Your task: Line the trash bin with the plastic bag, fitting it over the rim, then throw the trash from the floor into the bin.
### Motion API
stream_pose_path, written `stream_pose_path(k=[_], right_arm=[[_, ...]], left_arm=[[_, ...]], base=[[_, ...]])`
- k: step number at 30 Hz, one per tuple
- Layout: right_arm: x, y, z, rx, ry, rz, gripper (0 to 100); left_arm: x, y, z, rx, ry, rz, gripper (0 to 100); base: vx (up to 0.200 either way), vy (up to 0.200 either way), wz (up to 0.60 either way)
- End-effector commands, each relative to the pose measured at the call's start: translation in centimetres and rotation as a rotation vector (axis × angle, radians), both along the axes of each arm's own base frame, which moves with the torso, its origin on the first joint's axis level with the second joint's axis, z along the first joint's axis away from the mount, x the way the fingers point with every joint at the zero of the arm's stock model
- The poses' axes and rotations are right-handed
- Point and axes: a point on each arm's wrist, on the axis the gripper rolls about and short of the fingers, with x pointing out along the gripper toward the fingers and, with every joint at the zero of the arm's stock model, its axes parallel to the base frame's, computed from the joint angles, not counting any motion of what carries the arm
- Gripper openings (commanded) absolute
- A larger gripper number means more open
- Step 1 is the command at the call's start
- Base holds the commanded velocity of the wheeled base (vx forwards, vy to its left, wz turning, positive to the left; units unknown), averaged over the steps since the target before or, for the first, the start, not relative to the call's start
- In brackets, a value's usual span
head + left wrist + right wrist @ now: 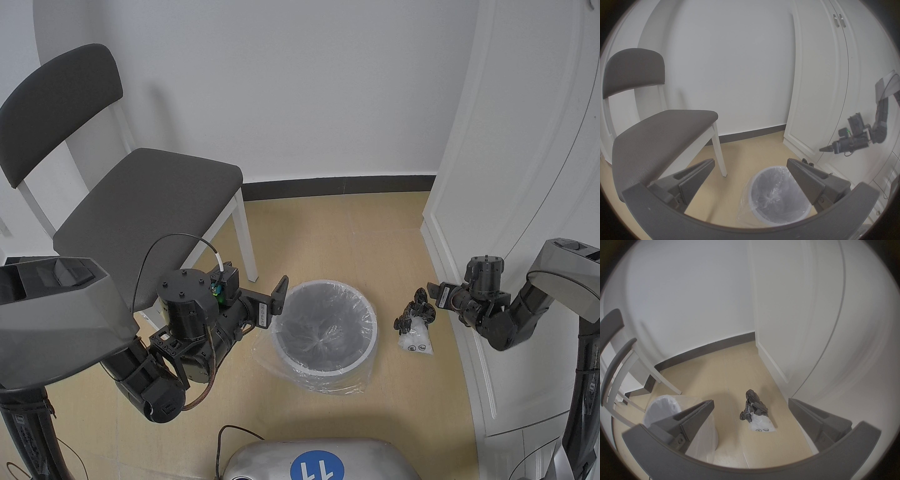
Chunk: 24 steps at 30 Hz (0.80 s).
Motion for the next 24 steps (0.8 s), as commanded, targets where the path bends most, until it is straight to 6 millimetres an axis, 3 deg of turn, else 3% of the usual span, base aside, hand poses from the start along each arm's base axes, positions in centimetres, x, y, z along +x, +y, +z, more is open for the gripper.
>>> stream_pose_path(k=[1, 11, 24], right_arm=[[5.6, -1.7, -0.8, 0.064, 0.066, 0.019, 100], [10.0, -2.9, -1.8, 0.076, 0.148, 0.010, 100], [11.8, -2.6, -7.6, 0.102, 0.226, 0.032, 100]], left_arm=[[0.7, 0.2, -1.2, 0.014, 0.026, 0.005, 100], [1.9, 2.7, 0.7, -0.018, -0.022, 0.069, 100], [1.7, 3.0, 1.5, -0.028, -0.039, 0.076, 100]], base=[[0.000, 0.000, 0.00], [0.000, 0.000, 0.00], [0.000, 0.000, 0.00]])
